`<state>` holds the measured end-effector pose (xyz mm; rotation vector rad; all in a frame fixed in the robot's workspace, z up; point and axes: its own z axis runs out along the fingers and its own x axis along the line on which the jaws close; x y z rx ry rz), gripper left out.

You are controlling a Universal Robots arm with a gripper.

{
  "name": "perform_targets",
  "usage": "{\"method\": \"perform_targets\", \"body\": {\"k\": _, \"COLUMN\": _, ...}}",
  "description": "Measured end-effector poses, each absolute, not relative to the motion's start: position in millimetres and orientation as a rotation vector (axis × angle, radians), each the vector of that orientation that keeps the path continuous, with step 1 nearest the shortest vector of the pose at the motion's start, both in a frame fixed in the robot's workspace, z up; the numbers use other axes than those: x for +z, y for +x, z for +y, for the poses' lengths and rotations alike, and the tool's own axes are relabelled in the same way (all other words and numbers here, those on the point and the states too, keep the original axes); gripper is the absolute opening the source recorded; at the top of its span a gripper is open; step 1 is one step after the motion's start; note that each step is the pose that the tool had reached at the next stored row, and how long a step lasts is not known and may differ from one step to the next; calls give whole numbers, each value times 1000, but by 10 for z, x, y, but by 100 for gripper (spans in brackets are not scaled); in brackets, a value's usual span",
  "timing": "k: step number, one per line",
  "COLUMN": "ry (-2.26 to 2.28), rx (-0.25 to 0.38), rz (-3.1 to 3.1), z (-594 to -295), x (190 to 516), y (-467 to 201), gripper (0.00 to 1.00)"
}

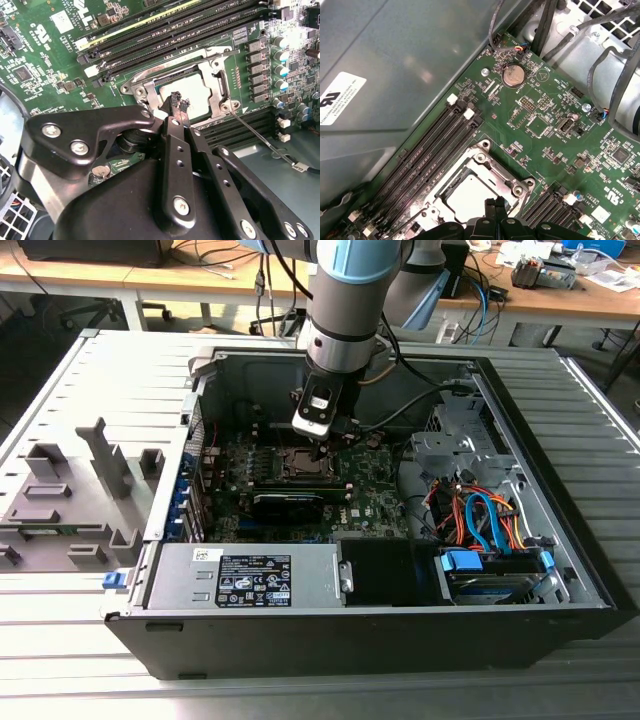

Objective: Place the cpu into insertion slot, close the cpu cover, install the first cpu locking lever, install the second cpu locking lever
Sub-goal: 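Install the first cpu locking lever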

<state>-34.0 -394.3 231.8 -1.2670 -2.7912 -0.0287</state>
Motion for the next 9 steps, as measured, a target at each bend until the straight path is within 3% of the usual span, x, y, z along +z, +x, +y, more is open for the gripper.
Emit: {"method": "perform_targets", "body": {"k": 9, "ry": -1250, "rx": -28, "rz": -2799, "z": -3943, "x": 2318, "y": -339, "gripper": 11}}
